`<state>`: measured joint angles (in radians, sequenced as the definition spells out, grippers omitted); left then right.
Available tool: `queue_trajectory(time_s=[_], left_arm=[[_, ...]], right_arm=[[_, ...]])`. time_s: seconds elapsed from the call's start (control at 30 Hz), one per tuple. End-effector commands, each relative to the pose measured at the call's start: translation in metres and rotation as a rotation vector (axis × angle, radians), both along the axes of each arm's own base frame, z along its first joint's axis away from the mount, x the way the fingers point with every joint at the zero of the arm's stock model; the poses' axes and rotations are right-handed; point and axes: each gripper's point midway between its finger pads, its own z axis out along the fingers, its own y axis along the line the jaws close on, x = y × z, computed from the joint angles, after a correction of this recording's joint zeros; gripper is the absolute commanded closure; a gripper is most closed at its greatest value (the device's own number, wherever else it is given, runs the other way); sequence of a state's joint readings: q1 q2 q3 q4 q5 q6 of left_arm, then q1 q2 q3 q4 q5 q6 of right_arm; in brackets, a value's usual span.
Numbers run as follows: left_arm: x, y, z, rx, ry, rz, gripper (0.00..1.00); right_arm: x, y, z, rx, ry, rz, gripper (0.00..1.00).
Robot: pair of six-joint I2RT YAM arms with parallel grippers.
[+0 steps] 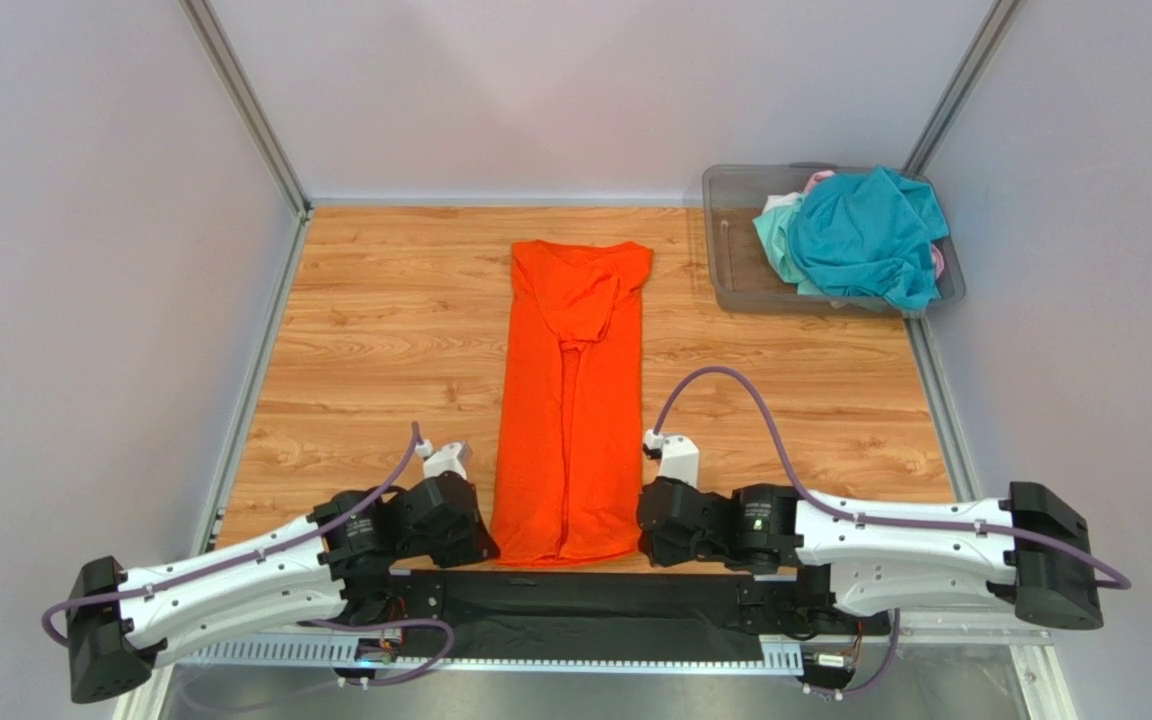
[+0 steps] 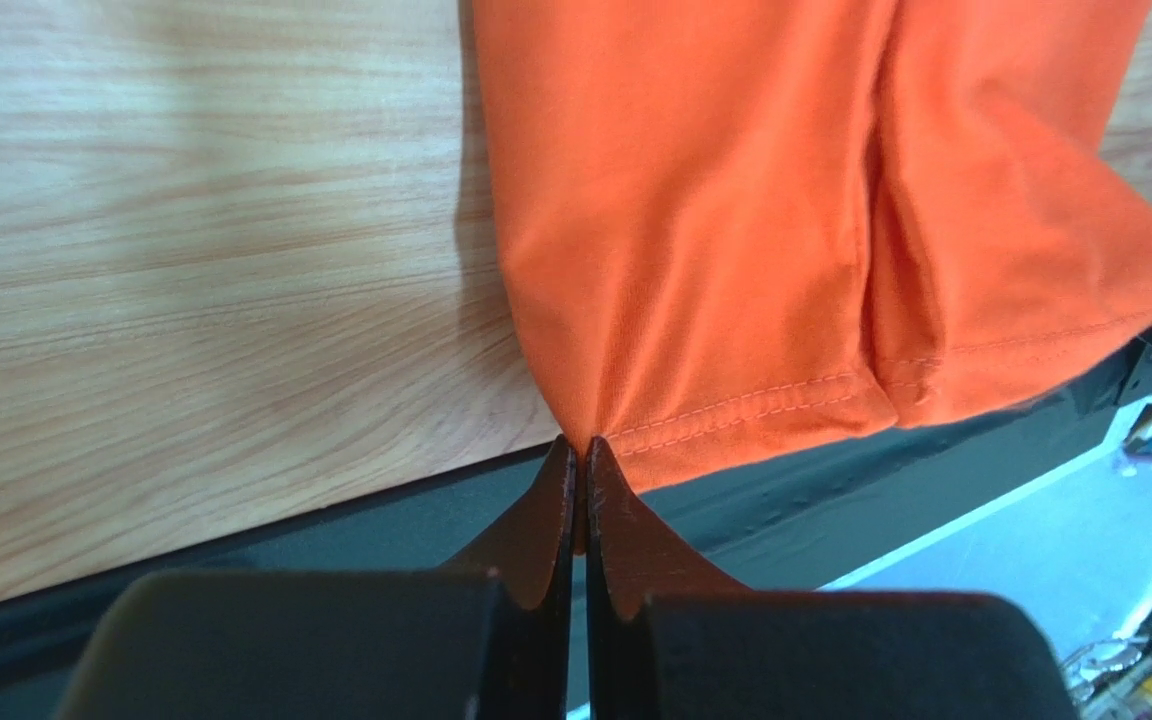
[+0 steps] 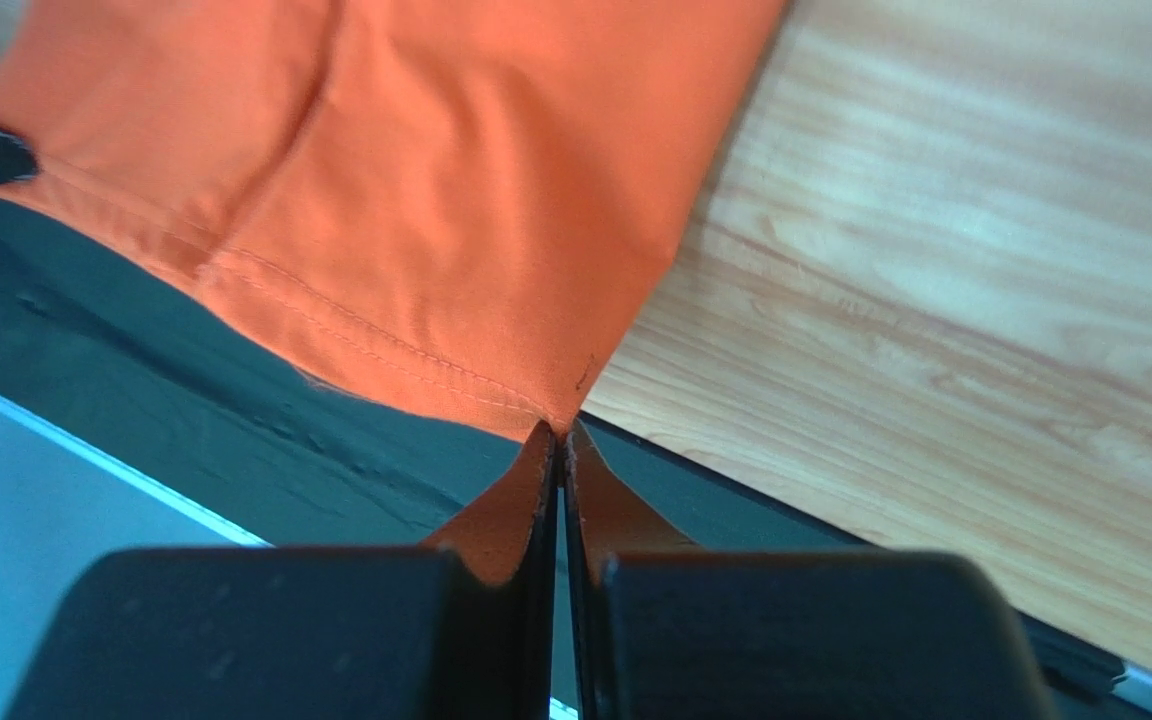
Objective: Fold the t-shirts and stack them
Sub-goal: Fold the tshirt
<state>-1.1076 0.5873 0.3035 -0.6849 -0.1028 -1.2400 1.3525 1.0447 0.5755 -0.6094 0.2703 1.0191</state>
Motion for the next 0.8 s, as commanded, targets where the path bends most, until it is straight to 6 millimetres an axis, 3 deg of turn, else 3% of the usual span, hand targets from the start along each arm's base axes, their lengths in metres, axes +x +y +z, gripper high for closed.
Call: queue_trajectory(time_s=[0.0, 0.17, 0.23, 0.33, 0.4, 0.77], left_arm=[[0.018, 0.0, 0.023, 0.034, -0.079, 0.033, 1.0], [0.046, -0.001, 0.05, 0.159, -0.189, 0.031, 1.0], [0.059, -0.01, 0.068, 0.168, -0.244, 0.018, 1.0], [0.078, -0.018, 0.075, 0.204, -0.242, 0.026, 1.0], [0.088, -0.02, 0.074, 0.243, -0.233, 0.027, 1.0], [0.159, -0.026, 0.114, 0.246, -0.356, 0.08, 1.0]], right_arm=[[0.028, 0.009, 0.037, 0.05, -0.147, -0.025, 1.0], [0.064, 0.015, 0.063, 0.056, -0.257, -0.063, 1.0], [0.075, 0.016, 0.073, 0.052, -0.294, -0.07, 1.0], [0.096, 0.021, 0.091, 0.058, -0.35, -0.076, 1.0], [0.109, 0.021, 0.095, 0.056, -0.354, -0.083, 1.0], [0.178, 0.016, 0.113, 0.066, -0.41, -0.149, 1.0]])
